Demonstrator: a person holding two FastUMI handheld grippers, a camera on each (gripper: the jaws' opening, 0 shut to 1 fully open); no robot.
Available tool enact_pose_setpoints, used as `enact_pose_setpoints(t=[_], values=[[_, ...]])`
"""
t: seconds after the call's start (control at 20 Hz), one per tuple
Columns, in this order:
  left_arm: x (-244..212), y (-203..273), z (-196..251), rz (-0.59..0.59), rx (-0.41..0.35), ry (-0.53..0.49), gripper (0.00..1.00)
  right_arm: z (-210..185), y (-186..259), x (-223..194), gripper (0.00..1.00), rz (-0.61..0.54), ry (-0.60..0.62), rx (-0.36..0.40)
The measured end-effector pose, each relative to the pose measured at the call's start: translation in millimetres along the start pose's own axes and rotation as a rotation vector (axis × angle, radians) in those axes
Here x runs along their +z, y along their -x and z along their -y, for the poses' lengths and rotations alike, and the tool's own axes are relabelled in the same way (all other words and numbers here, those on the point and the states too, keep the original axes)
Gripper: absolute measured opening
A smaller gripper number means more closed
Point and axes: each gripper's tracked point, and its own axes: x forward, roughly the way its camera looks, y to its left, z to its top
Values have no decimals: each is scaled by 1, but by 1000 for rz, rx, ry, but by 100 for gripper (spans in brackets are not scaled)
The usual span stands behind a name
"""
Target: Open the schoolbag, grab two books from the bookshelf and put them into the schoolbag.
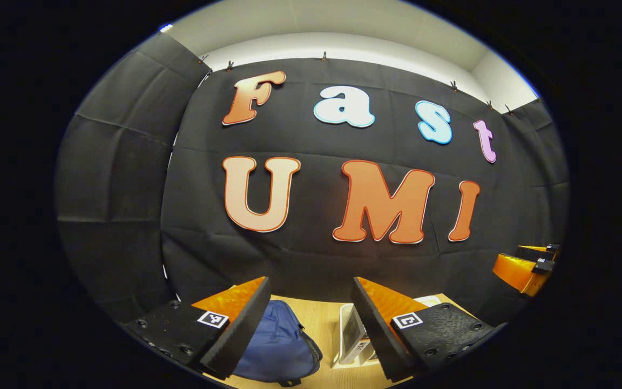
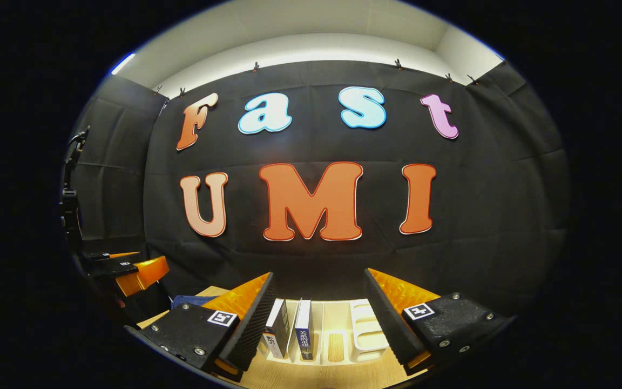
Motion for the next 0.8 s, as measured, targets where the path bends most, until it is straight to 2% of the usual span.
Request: enact_pose_setpoints(t=[0.15, 0.8], values=[[2, 2, -2, 6, 4, -18, 94, 6, 2, 0, 96, 3, 21, -27], [7, 8, -17, 16, 27, -39, 94, 3, 9, -1, 96, -18, -9, -26]])
